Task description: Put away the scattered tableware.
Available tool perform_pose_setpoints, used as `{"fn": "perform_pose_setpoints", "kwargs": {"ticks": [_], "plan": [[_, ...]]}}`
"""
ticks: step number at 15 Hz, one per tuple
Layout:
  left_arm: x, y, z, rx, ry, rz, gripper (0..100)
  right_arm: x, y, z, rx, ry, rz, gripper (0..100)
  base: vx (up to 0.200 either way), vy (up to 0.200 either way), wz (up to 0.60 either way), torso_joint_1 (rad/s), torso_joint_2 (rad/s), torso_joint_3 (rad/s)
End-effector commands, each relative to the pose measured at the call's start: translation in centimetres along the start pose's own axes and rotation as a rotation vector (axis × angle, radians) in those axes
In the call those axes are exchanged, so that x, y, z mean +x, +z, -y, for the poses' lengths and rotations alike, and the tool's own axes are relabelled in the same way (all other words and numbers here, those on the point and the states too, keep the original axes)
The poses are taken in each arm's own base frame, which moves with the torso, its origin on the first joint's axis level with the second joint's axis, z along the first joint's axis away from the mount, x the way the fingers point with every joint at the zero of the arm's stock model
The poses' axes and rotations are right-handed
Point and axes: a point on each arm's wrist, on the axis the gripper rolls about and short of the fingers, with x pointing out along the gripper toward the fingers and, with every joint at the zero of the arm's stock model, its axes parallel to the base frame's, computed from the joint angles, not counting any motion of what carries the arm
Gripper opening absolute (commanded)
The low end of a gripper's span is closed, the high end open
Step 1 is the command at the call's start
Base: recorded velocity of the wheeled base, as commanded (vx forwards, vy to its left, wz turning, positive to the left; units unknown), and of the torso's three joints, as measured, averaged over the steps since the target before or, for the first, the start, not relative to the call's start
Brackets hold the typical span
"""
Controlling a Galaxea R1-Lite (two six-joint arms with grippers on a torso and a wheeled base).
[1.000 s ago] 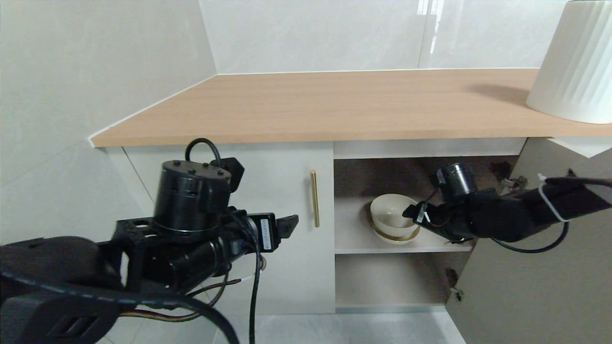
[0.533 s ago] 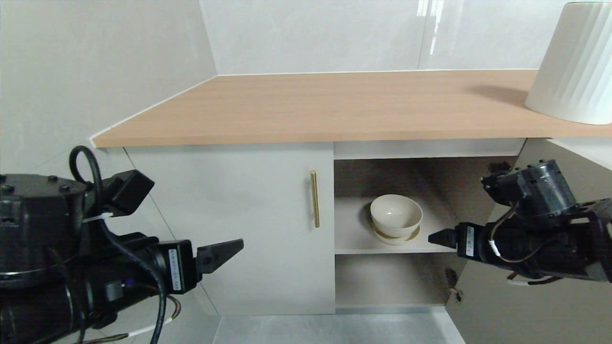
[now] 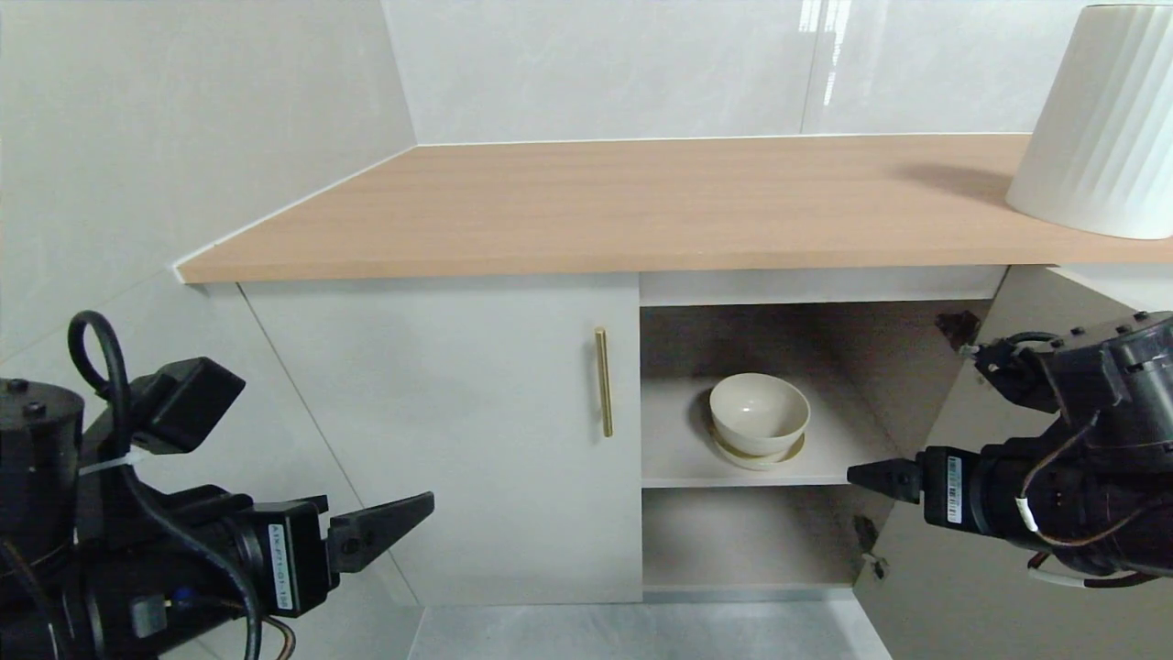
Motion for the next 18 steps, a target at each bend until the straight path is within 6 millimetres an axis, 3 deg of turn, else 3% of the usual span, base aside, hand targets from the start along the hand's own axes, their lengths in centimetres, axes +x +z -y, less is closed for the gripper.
{"fn": "perform_pose_setpoints", "kwargs": {"ticks": [1,18], "plan": [[0.09,-0.04,0.00,0.000,0.002,-0.004,100,-0.20,-0.08,-0.10,-0.004,0.007,0.002,100,-0.200,0.000,0.00,-0.002,0.00,-0.002],[0.21,-0.06,0.00,0.001,0.005,-0.008,100,-0.08,-0.27,-0.21,-0.010,0.009,-0.006,100,-0.200,0.000,0.00,0.002,0.00,0.002]]}}
